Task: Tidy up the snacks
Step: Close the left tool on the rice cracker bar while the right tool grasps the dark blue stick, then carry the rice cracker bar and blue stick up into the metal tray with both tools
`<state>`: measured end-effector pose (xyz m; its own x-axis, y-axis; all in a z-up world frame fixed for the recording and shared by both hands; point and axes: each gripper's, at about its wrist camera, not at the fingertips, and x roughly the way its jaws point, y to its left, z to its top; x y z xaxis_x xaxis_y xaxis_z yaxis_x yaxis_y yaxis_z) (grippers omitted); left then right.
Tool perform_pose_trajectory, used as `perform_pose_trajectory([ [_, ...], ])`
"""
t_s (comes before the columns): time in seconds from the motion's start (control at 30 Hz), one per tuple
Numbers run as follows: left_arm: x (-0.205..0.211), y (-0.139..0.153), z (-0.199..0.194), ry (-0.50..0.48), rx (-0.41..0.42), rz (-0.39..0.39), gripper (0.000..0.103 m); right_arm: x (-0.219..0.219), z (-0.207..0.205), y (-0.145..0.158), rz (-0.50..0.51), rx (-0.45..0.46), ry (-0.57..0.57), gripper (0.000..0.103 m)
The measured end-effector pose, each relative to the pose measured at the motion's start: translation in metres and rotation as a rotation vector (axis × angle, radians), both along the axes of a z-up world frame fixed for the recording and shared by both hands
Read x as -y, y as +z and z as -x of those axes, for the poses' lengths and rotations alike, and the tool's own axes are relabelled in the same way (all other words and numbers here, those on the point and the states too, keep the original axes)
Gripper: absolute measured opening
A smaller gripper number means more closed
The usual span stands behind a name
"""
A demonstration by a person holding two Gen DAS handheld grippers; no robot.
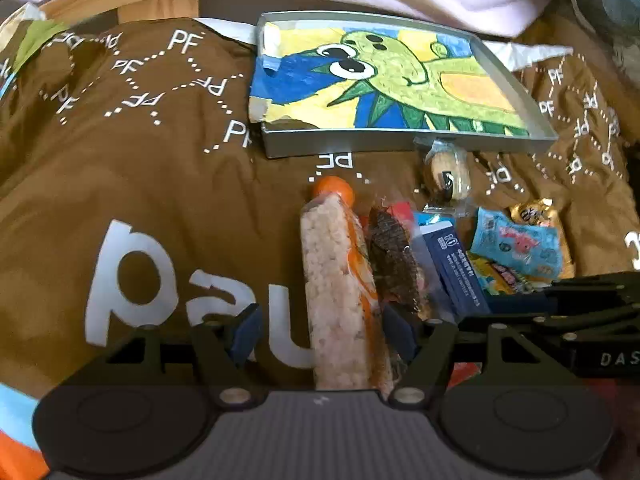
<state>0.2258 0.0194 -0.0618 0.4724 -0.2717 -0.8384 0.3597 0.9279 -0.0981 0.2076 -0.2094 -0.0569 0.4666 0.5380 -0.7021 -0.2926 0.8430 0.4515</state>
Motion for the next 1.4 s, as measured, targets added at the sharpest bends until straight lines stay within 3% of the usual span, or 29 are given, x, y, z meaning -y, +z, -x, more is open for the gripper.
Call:
perform_pose_trajectory([
  [0.1,0.000,-0.004,-0.003,0.003,-0.008,0.002,0.067,-0.002,-0.003,-0.004,-0.006,-0.021,0.002,0.039],
  [0.23,-0.001,-0.003,-0.002,0.000,-0.033,0.043,0.044,0.002,-0.004,-0.001,-0.049,-0.055,-0.001,0.035],
  [0.37,0.000,0.001,0.005,0.012,-0.045,0.034,0.044,0.011,-0.005,0.003,-0.145,-0.090,-0.008,0.035],
  [0.53,-0.001,0.001,0.004,0.039,-0.057,0.043,0.044,0.010,-0.013,-0.004,-0.135,-0.096,-0.053,0.035],
  [0.73,0.000,-0.001,0.005,0.047,-0.053,0.042,0.044,0.025,-0.022,-0.012,-0.257,-0.145,-0.138,0.034],
  [0.8,0.000,0.000,0.006,0.050,-0.050,0.038,0.044,0.024,-0.024,-0.012,-0.250,-0.152,-0.157,0.016],
  [0.87,0.000,0.000,0.006,0.061,-0.045,0.041,0.044,0.025,-0.025,-0.012,-0.265,-0.163,-0.179,0.013],
  [1.13,0.001,0.007,0.018,0.118,-0.008,0.107,0.043,0.027,-0.015,0.011,-0.187,-0.070,-0.213,0.007],
  [1.27,0.000,0.027,0.026,0.145,0.035,0.144,0.043,0.025,-0.011,0.038,-0.193,-0.015,-0.214,0.007],
  [1.4,-0.004,0.052,0.036,0.168,0.119,0.190,0.043,0.017,-0.004,0.070,-0.155,0.102,-0.196,0.007],
])
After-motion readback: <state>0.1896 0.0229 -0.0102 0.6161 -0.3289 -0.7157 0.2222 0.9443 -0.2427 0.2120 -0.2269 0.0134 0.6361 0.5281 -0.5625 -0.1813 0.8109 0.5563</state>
